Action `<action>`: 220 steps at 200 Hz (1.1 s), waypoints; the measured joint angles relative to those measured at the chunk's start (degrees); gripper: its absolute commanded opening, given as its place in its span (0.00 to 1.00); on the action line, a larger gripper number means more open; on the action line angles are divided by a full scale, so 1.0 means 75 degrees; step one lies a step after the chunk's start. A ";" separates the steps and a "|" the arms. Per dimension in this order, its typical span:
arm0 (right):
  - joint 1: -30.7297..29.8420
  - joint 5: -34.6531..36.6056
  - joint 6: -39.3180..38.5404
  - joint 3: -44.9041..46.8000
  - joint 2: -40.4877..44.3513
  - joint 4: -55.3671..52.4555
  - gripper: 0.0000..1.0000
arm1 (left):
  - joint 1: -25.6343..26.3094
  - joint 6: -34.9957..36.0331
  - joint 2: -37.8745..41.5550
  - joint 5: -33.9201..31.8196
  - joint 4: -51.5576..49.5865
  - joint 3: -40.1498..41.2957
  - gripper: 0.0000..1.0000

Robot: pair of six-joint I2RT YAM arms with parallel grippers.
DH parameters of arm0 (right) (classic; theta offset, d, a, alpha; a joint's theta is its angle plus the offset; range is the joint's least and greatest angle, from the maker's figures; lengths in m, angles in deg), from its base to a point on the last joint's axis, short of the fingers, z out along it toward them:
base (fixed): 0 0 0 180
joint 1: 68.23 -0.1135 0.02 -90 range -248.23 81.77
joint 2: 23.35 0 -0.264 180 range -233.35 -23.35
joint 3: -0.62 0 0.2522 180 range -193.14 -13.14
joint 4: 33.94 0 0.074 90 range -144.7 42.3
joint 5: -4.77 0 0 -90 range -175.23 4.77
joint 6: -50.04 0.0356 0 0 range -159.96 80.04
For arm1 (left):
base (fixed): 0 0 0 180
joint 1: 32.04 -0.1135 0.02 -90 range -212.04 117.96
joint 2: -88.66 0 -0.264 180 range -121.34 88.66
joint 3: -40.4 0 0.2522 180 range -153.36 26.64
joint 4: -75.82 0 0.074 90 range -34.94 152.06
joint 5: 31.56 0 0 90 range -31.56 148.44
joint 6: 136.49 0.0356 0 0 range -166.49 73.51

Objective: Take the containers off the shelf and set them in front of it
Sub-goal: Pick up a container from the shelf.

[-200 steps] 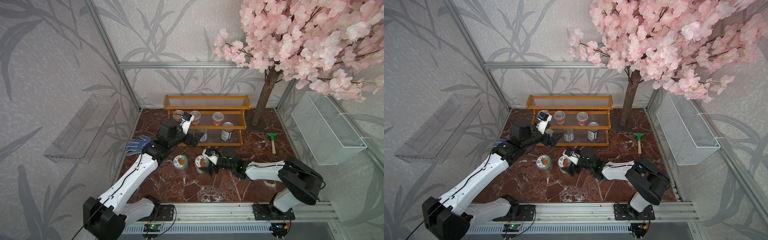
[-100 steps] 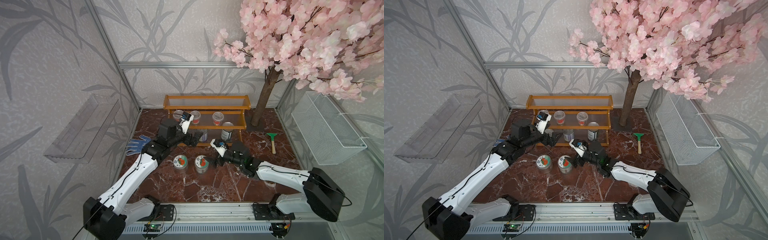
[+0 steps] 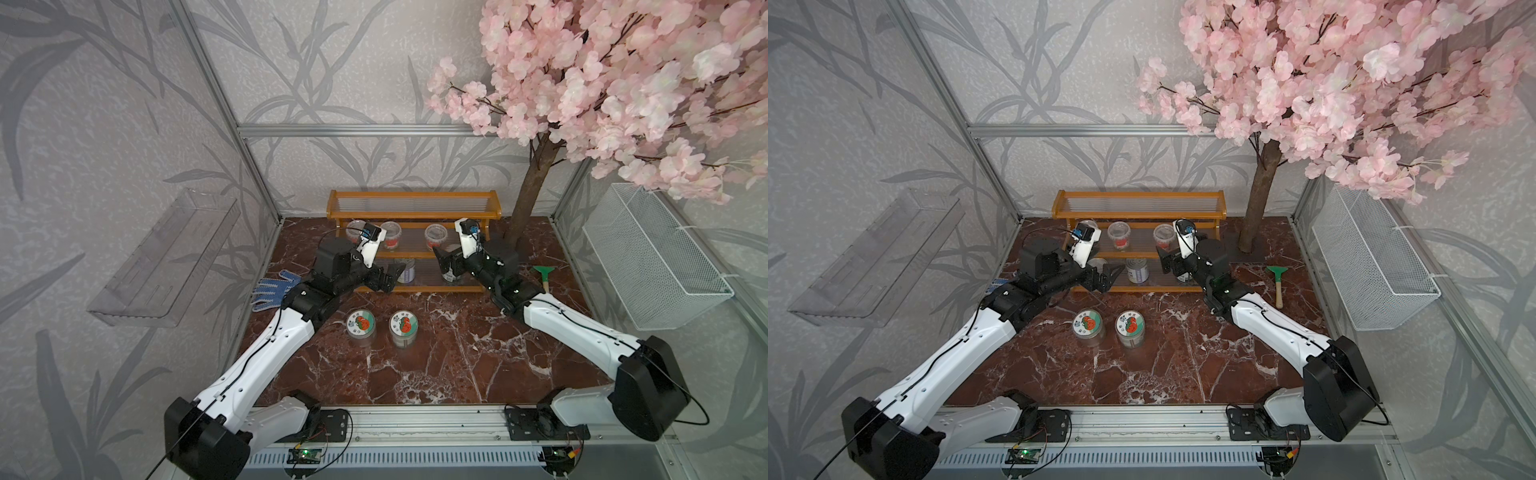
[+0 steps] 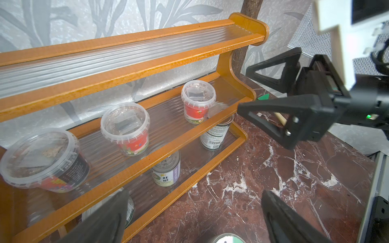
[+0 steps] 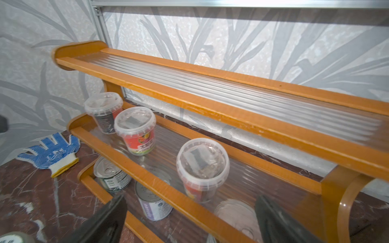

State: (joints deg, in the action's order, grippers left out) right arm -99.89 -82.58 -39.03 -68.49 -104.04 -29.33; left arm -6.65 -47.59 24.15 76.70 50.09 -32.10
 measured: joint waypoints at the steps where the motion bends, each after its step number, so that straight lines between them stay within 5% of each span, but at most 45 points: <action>1: 0.0006 0.0006 -0.0003 -0.0015 -0.0017 -0.0006 0.99 | -0.0003 0.0000 0.0003 0.0000 0.0000 -0.0003 1.00; 141: 0.0192 0.0082 -0.0134 -0.1434 -0.2174 -0.0099 1.00 | -0.0003 0.0000 0.0073 0.0009 0.0006 0.0026 1.00; 184: 0.0216 0.0154 -0.0224 -0.1609 -0.2445 -0.0102 0.80 | -0.0003 0.0003 0.0073 0.0009 0.0006 0.0035 1.00; 220: 0.0216 0.0154 -0.0251 -0.1614 -0.2454 -0.0102 0.74 | -0.0006 0.0003 0.0067 0.0009 0.0006 0.0055 1.00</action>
State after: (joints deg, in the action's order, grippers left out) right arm -98.27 -81.42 -40.91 -80.60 -122.44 -30.10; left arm -6.70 -47.57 24.65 76.76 50.14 -31.68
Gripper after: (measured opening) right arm 0.749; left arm 0.999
